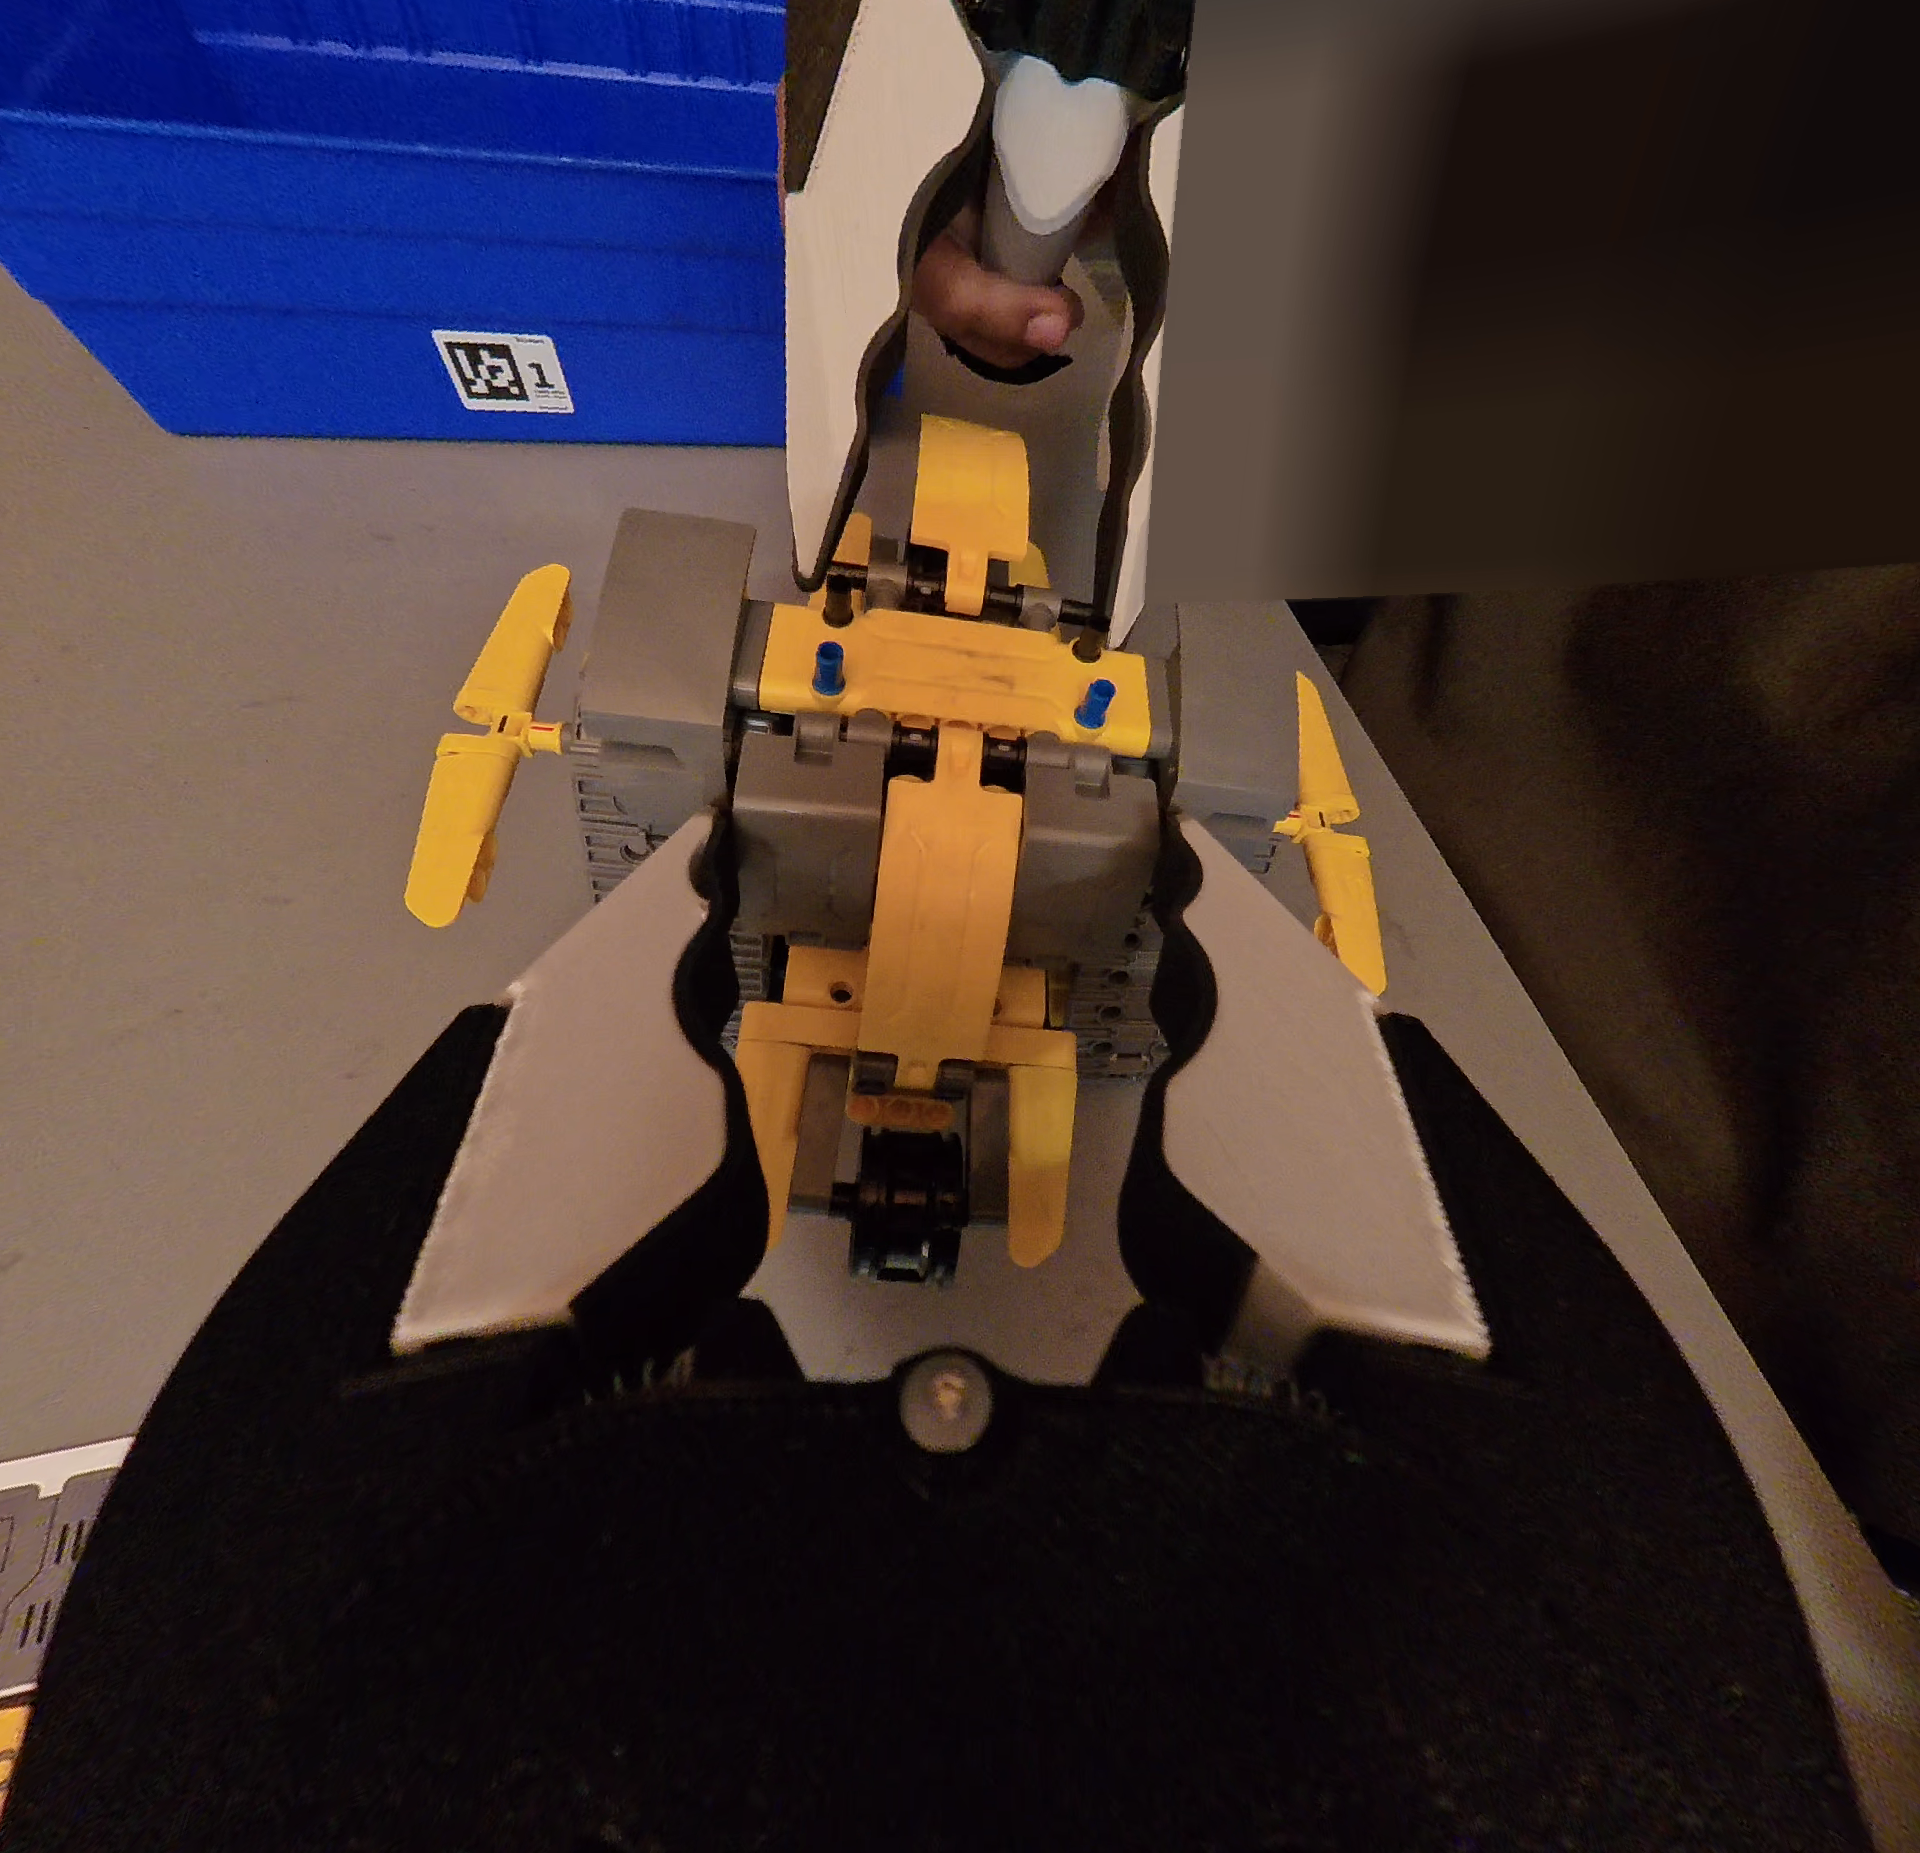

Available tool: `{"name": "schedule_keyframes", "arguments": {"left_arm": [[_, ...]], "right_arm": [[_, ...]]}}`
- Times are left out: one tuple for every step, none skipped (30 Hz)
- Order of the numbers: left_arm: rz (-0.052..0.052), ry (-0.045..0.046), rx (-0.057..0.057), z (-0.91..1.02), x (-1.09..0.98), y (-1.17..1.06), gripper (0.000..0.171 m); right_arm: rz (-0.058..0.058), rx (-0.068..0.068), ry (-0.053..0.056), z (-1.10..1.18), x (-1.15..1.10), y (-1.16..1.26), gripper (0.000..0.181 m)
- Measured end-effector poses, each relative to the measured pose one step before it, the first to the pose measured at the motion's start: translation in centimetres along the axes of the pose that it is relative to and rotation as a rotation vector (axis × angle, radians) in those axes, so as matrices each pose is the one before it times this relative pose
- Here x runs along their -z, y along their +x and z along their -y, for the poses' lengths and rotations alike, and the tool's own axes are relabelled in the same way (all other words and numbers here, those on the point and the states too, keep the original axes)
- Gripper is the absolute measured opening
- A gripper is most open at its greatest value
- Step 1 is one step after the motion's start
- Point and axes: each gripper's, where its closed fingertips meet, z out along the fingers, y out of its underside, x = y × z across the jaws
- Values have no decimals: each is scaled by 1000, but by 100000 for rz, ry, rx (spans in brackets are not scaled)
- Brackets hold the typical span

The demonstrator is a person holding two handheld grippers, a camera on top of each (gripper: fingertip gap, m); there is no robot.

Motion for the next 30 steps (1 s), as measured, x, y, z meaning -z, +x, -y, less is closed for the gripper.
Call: {"name": "schedule_keyframes", "arguments": {"left_arm": [[-48,71,118,-13,-1,-4,77],[-119,83,215,-11,2,-9,77],[-12,58,51,-2,-3,-9,77],[108,-64,-35,3,-3,9,77],[163,-135,-40,-13,-5,-9,77],[201,-63,-45,-4,-14,7,78],[212,101,-117,28,-63,13,78],[143,146,-189,50,-72,13,78],[-235,-224,-99,-10,-26,43,78],[0,-398,183,-36,23,-23,78],[117,-189,-32,-22,5,-15,78],[143,33,0,6,-8,-7,78],[137,146,-66,11,-19,-3,78],[116,110,-114,7,-22,9,78],[48,1,-68,5,-8,-8,78],[-16,-29,-26,5,7,2,78],[-10,-63,-74,-4,-4,0,78],[32,-58,-29,-5,2,-16,78],[94,-45,-12,4,2,0,78],[137,18,5,6,9,1,78],[123,58,89,11,6,9,78],[108,134,208,20,6,6,78],[278,171,152,47,27,-21,78],[488,389,-4,102,79,-19,77],[510,825,-211,224,158,4,76],[378,1751,-46,425,281,20,74],[328,3004,152,683,436,43,72],[437,3867,385,885,564,42,73],[1036,4189,789,992,592,-40,71],[1269,3555,607,948,541,-8,70]], "right_arm": [[-305,-76,396,-3,-2,-8,55],[-104,-74,348,-3,4,6,56],[64,-58,224,-4,3,-2,56],[129,79,143,-10,0,1,56],[223,173,-5,-13,-2,0,56],[447,474,-693,-105,-54,-45,58],[695,1328,-2408,-397,-213,-116,62],[850,1916,-2490,-417,-290,-209,64],[841,756,794,128,-78,-172,61],[-177,493,467,58,-48,102,60],[237,-120,126,20,-18,75,59],[201,-332,-45,5,-5,89,57],[30,-407,39,4,17,68,56],[-152,-214,130,2,8,52,55],[-127,-100,118,-4,4,14,55],[-242,2,131,2,5,-4,55],[-279,241,147,-4,24,-18,55],[-419,419,191,-9,22,0,54],[-600,311,343,-9,42,39,53],[-580,194,644,30,77,60,53],[-680,-18,817,44,99,73,51],[-1143,-140,1006,53,147,168,45],[-444,-189,1102,74,169,77,44],[-152,-771,1013,48,138,19,43],[69,-821,1157,74,112,-42,42],[15,-676,1121,68,128,-57,39],[36,-566,1050,60,140,-74,36],[-169,-345,949,43,156,-31,29],[-1255,-370,983,17,153,124,24],[-1125,-205,770,-31,139,131,23]]}}
